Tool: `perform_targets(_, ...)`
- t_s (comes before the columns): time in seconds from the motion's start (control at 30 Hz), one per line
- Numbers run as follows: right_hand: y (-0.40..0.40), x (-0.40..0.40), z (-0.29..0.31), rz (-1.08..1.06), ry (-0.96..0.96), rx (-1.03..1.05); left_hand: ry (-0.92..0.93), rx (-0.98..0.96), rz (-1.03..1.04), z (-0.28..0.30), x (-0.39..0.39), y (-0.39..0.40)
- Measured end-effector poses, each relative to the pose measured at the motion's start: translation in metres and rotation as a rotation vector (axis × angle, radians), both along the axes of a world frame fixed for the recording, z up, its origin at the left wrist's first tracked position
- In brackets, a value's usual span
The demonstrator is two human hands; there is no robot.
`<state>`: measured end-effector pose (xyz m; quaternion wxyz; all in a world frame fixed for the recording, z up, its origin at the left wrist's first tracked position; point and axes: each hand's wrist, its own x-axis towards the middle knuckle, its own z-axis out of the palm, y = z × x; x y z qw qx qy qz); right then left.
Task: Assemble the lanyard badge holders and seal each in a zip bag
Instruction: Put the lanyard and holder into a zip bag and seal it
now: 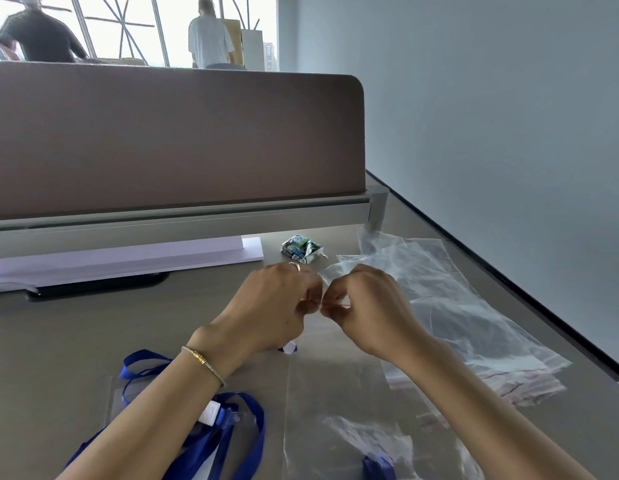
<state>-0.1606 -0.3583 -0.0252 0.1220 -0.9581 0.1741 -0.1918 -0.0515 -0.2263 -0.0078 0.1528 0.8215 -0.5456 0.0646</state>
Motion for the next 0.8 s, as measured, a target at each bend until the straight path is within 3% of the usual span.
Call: perform_targets(0.8,0.0015,-0.0058,0.0084,0.015,-0.024,-0.031,-0.012,-0.004,-0.013,0.0020,0.0001,0.0023)
